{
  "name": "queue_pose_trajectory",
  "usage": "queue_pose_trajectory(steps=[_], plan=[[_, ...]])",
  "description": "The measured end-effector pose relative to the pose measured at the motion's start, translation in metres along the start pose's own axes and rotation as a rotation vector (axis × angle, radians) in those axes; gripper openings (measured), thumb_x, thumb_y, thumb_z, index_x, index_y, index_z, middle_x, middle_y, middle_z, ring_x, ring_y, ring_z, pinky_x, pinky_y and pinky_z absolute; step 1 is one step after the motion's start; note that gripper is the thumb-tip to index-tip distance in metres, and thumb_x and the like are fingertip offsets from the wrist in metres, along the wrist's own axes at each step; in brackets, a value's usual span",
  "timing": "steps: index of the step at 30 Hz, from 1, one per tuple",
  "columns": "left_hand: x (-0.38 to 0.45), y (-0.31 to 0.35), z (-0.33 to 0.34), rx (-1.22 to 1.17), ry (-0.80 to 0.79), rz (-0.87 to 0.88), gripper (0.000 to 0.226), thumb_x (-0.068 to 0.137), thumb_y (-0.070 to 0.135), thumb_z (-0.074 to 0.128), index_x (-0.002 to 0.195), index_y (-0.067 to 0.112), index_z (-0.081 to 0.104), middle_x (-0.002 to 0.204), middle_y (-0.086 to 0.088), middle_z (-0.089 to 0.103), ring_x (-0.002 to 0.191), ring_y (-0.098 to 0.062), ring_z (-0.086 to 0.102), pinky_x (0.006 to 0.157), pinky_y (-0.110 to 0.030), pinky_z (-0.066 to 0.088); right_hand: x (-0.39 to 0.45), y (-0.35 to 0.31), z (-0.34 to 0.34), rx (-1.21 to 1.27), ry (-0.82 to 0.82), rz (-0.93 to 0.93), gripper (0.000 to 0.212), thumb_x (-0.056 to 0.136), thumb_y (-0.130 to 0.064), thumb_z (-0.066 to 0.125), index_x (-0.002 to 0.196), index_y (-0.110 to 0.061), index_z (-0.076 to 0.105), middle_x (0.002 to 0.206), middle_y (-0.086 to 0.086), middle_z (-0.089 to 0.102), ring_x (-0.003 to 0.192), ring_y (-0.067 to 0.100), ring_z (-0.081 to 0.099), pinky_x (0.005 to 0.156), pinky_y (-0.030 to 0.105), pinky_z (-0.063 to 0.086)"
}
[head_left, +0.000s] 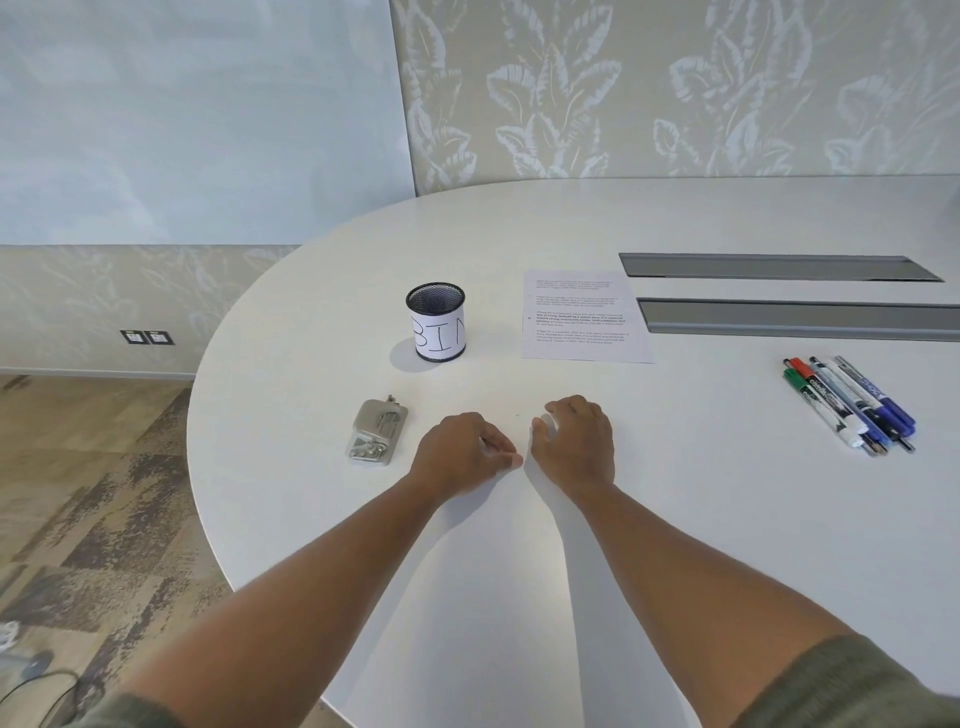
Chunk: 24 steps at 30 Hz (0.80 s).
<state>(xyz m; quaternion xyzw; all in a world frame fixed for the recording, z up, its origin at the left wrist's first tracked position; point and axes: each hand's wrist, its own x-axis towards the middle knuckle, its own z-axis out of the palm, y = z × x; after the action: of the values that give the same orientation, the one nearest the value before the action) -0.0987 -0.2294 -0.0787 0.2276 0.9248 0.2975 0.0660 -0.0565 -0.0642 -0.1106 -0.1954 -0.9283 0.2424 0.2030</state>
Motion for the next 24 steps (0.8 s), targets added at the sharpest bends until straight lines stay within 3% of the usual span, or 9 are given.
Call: queue_pose_trajectory(steps=[7,12,19,24], plan=[[-0.003,0.004,0.005,0.078,0.057,0.069,0.012,0.081,0.043,0.068,0.08,0.035,0.076,0.082,0.014,0.062,0.074,-0.006,0.058,0.059,-0.02,0.034,0.002,0.0,0.003,-0.014,0.004,0.006,0.033,0.09,-0.031,0.054,0.116,-0.015,0.066,0.118,0.001,0.061,0.116,0.024,0.05,0.108,0.036,0.032],[-0.005,0.004,0.013,0.125,0.078,0.096,0.013,0.088,0.037,0.061,0.084,0.034,0.073,0.086,0.012,0.061,0.076,-0.01,0.059,0.068,-0.027,0.039,0.003,-0.001,0.004,-0.03,0.016,0.009,0.033,0.089,-0.031,0.054,0.115,-0.016,0.067,0.117,0.001,0.062,0.114,0.024,0.051,0.106,0.037,0.034],[-0.002,0.004,0.019,0.225,0.073,0.123,0.015,0.093,0.031,0.057,0.085,0.029,0.07,0.093,0.008,0.061,0.077,-0.019,0.064,0.066,-0.029,0.041,0.002,-0.004,0.004,-0.062,0.01,0.021,0.033,0.089,-0.031,0.053,0.116,-0.018,0.067,0.119,-0.001,0.062,0.115,0.024,0.05,0.101,0.038,0.033],[-0.001,0.004,0.024,0.302,0.068,0.132,0.015,0.096,0.029,0.054,0.097,0.025,0.069,0.1,0.007,0.06,0.081,-0.022,0.066,0.067,-0.03,0.043,0.002,-0.005,0.003,-0.071,-0.002,0.029,0.032,0.089,-0.031,0.052,0.115,-0.02,0.067,0.119,-0.003,0.061,0.115,0.022,0.049,0.099,0.038,0.032]])
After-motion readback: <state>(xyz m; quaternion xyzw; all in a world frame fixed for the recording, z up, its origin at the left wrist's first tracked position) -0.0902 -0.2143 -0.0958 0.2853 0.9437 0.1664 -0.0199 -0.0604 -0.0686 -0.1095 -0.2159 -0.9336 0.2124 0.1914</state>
